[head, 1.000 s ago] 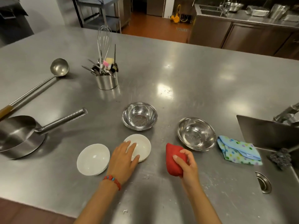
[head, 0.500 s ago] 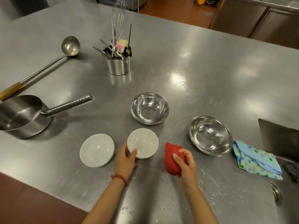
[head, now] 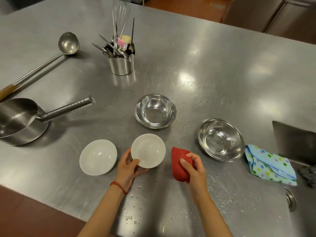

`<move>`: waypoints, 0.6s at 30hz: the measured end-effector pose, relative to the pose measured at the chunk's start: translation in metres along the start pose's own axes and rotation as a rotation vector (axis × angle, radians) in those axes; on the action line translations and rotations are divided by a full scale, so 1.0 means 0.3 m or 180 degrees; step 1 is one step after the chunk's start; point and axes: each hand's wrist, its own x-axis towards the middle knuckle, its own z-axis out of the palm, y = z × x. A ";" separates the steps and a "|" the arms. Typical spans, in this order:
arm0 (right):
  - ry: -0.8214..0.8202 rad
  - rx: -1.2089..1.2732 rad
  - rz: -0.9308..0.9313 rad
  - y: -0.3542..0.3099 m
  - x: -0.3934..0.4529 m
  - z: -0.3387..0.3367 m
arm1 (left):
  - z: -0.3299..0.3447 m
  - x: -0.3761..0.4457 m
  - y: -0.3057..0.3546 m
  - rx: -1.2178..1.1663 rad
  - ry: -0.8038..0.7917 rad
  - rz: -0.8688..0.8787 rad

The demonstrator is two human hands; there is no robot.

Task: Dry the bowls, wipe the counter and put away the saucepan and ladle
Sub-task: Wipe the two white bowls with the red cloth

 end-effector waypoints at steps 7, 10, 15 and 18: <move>-0.0206 0.0007 -0.0115 -0.057 -0.008 0.030 | 0.007 -0.034 -0.015 0.0232 -0.0319 -0.0105; -0.0263 -0.0032 -0.0212 -0.076 -0.019 0.037 | 0.015 -0.054 -0.027 0.0495 -0.0465 -0.0090; -0.0498 -0.0266 -0.0510 -0.097 -0.049 0.034 | 0.048 -0.100 -0.042 0.0483 -0.0674 0.0003; -0.0657 -0.0919 -0.0770 -0.094 -0.065 0.042 | 0.068 -0.121 -0.055 0.0538 -0.0735 0.0068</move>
